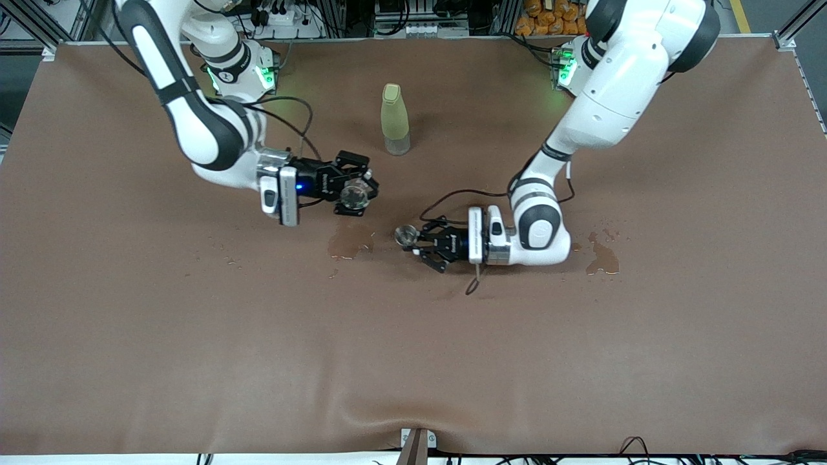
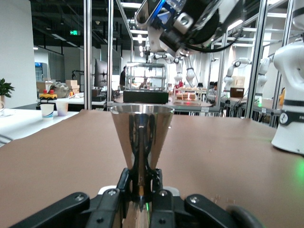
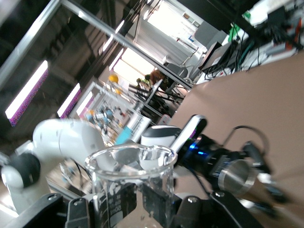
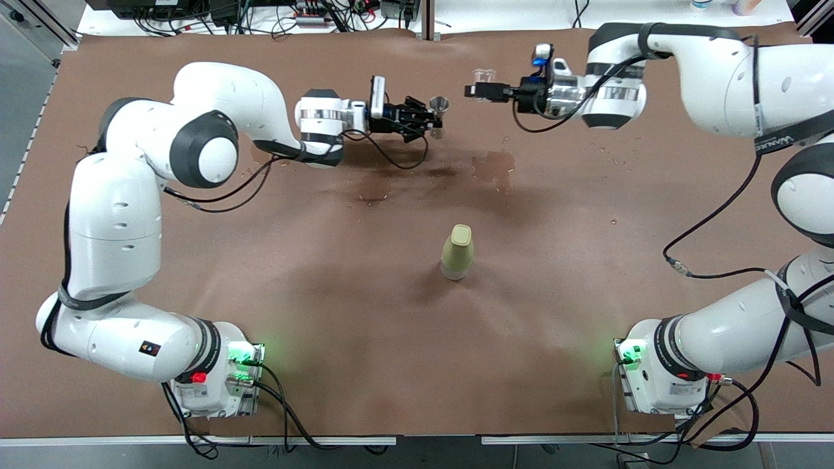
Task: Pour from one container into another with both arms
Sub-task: 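Turn the jigger upright and move both grippers apart, then lower the jigger and the beaker onto the table with both grippers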
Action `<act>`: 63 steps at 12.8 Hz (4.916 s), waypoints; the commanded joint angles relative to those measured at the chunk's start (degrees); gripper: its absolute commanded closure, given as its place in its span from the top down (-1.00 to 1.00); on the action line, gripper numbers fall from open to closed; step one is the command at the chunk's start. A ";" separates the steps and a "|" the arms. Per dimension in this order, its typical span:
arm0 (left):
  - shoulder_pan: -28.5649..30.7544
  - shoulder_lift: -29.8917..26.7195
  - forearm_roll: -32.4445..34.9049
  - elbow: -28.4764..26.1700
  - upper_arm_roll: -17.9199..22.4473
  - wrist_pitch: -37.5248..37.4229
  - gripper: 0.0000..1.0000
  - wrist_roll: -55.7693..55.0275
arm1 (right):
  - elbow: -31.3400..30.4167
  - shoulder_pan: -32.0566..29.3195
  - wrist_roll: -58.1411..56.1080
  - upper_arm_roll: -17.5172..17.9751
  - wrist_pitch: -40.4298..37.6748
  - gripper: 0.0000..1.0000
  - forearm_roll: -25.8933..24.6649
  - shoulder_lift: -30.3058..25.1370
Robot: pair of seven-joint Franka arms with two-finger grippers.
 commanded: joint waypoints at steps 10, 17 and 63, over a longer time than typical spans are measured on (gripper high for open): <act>30.64 -1.60 25.80 -1.37 -0.76 -15.39 -1.00 -3.60 | 3.64 -7.50 -34.53 -30.67 -33.21 -1.00 -39.32 3.47; 44.38 -0.10 38.57 -1.89 -0.24 -24.27 -1.00 -3.51 | 14.10 -18.93 -52.65 -31.64 -46.14 -1.00 -47.24 14.02; 47.37 6.93 46.66 4.00 -0.24 -25.16 -1.00 -1.93 | 23.68 -16.04 -53.58 -36.65 -28.15 1.00 -51.79 31.11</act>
